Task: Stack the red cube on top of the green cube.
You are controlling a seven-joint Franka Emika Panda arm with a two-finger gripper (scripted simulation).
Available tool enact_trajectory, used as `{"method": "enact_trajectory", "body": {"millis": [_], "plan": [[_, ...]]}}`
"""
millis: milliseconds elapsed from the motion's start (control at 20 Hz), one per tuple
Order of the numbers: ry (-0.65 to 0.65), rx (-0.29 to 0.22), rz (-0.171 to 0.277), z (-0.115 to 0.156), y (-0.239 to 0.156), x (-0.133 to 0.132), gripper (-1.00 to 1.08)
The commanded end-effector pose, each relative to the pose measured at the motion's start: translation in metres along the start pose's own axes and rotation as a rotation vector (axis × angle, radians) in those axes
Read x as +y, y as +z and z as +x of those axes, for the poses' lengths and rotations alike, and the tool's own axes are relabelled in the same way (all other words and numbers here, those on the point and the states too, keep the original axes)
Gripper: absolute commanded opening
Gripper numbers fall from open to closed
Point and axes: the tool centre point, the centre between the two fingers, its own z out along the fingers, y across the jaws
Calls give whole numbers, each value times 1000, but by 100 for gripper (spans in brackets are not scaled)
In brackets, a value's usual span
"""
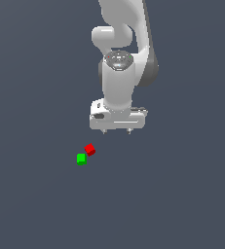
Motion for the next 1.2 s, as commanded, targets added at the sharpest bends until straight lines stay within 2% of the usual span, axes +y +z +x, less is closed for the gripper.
{"method": "enact_trajectory", "body": {"millis": [0,300,600,850,1150], "plan": [[0,0,0,0,0,0,100],[32,0,-1,2,4,4,100],[130,-1,-3,7,15,16,100],[265,-2,-6,13,30,34,100],[484,-3,-11,16,55,65,100]]}}
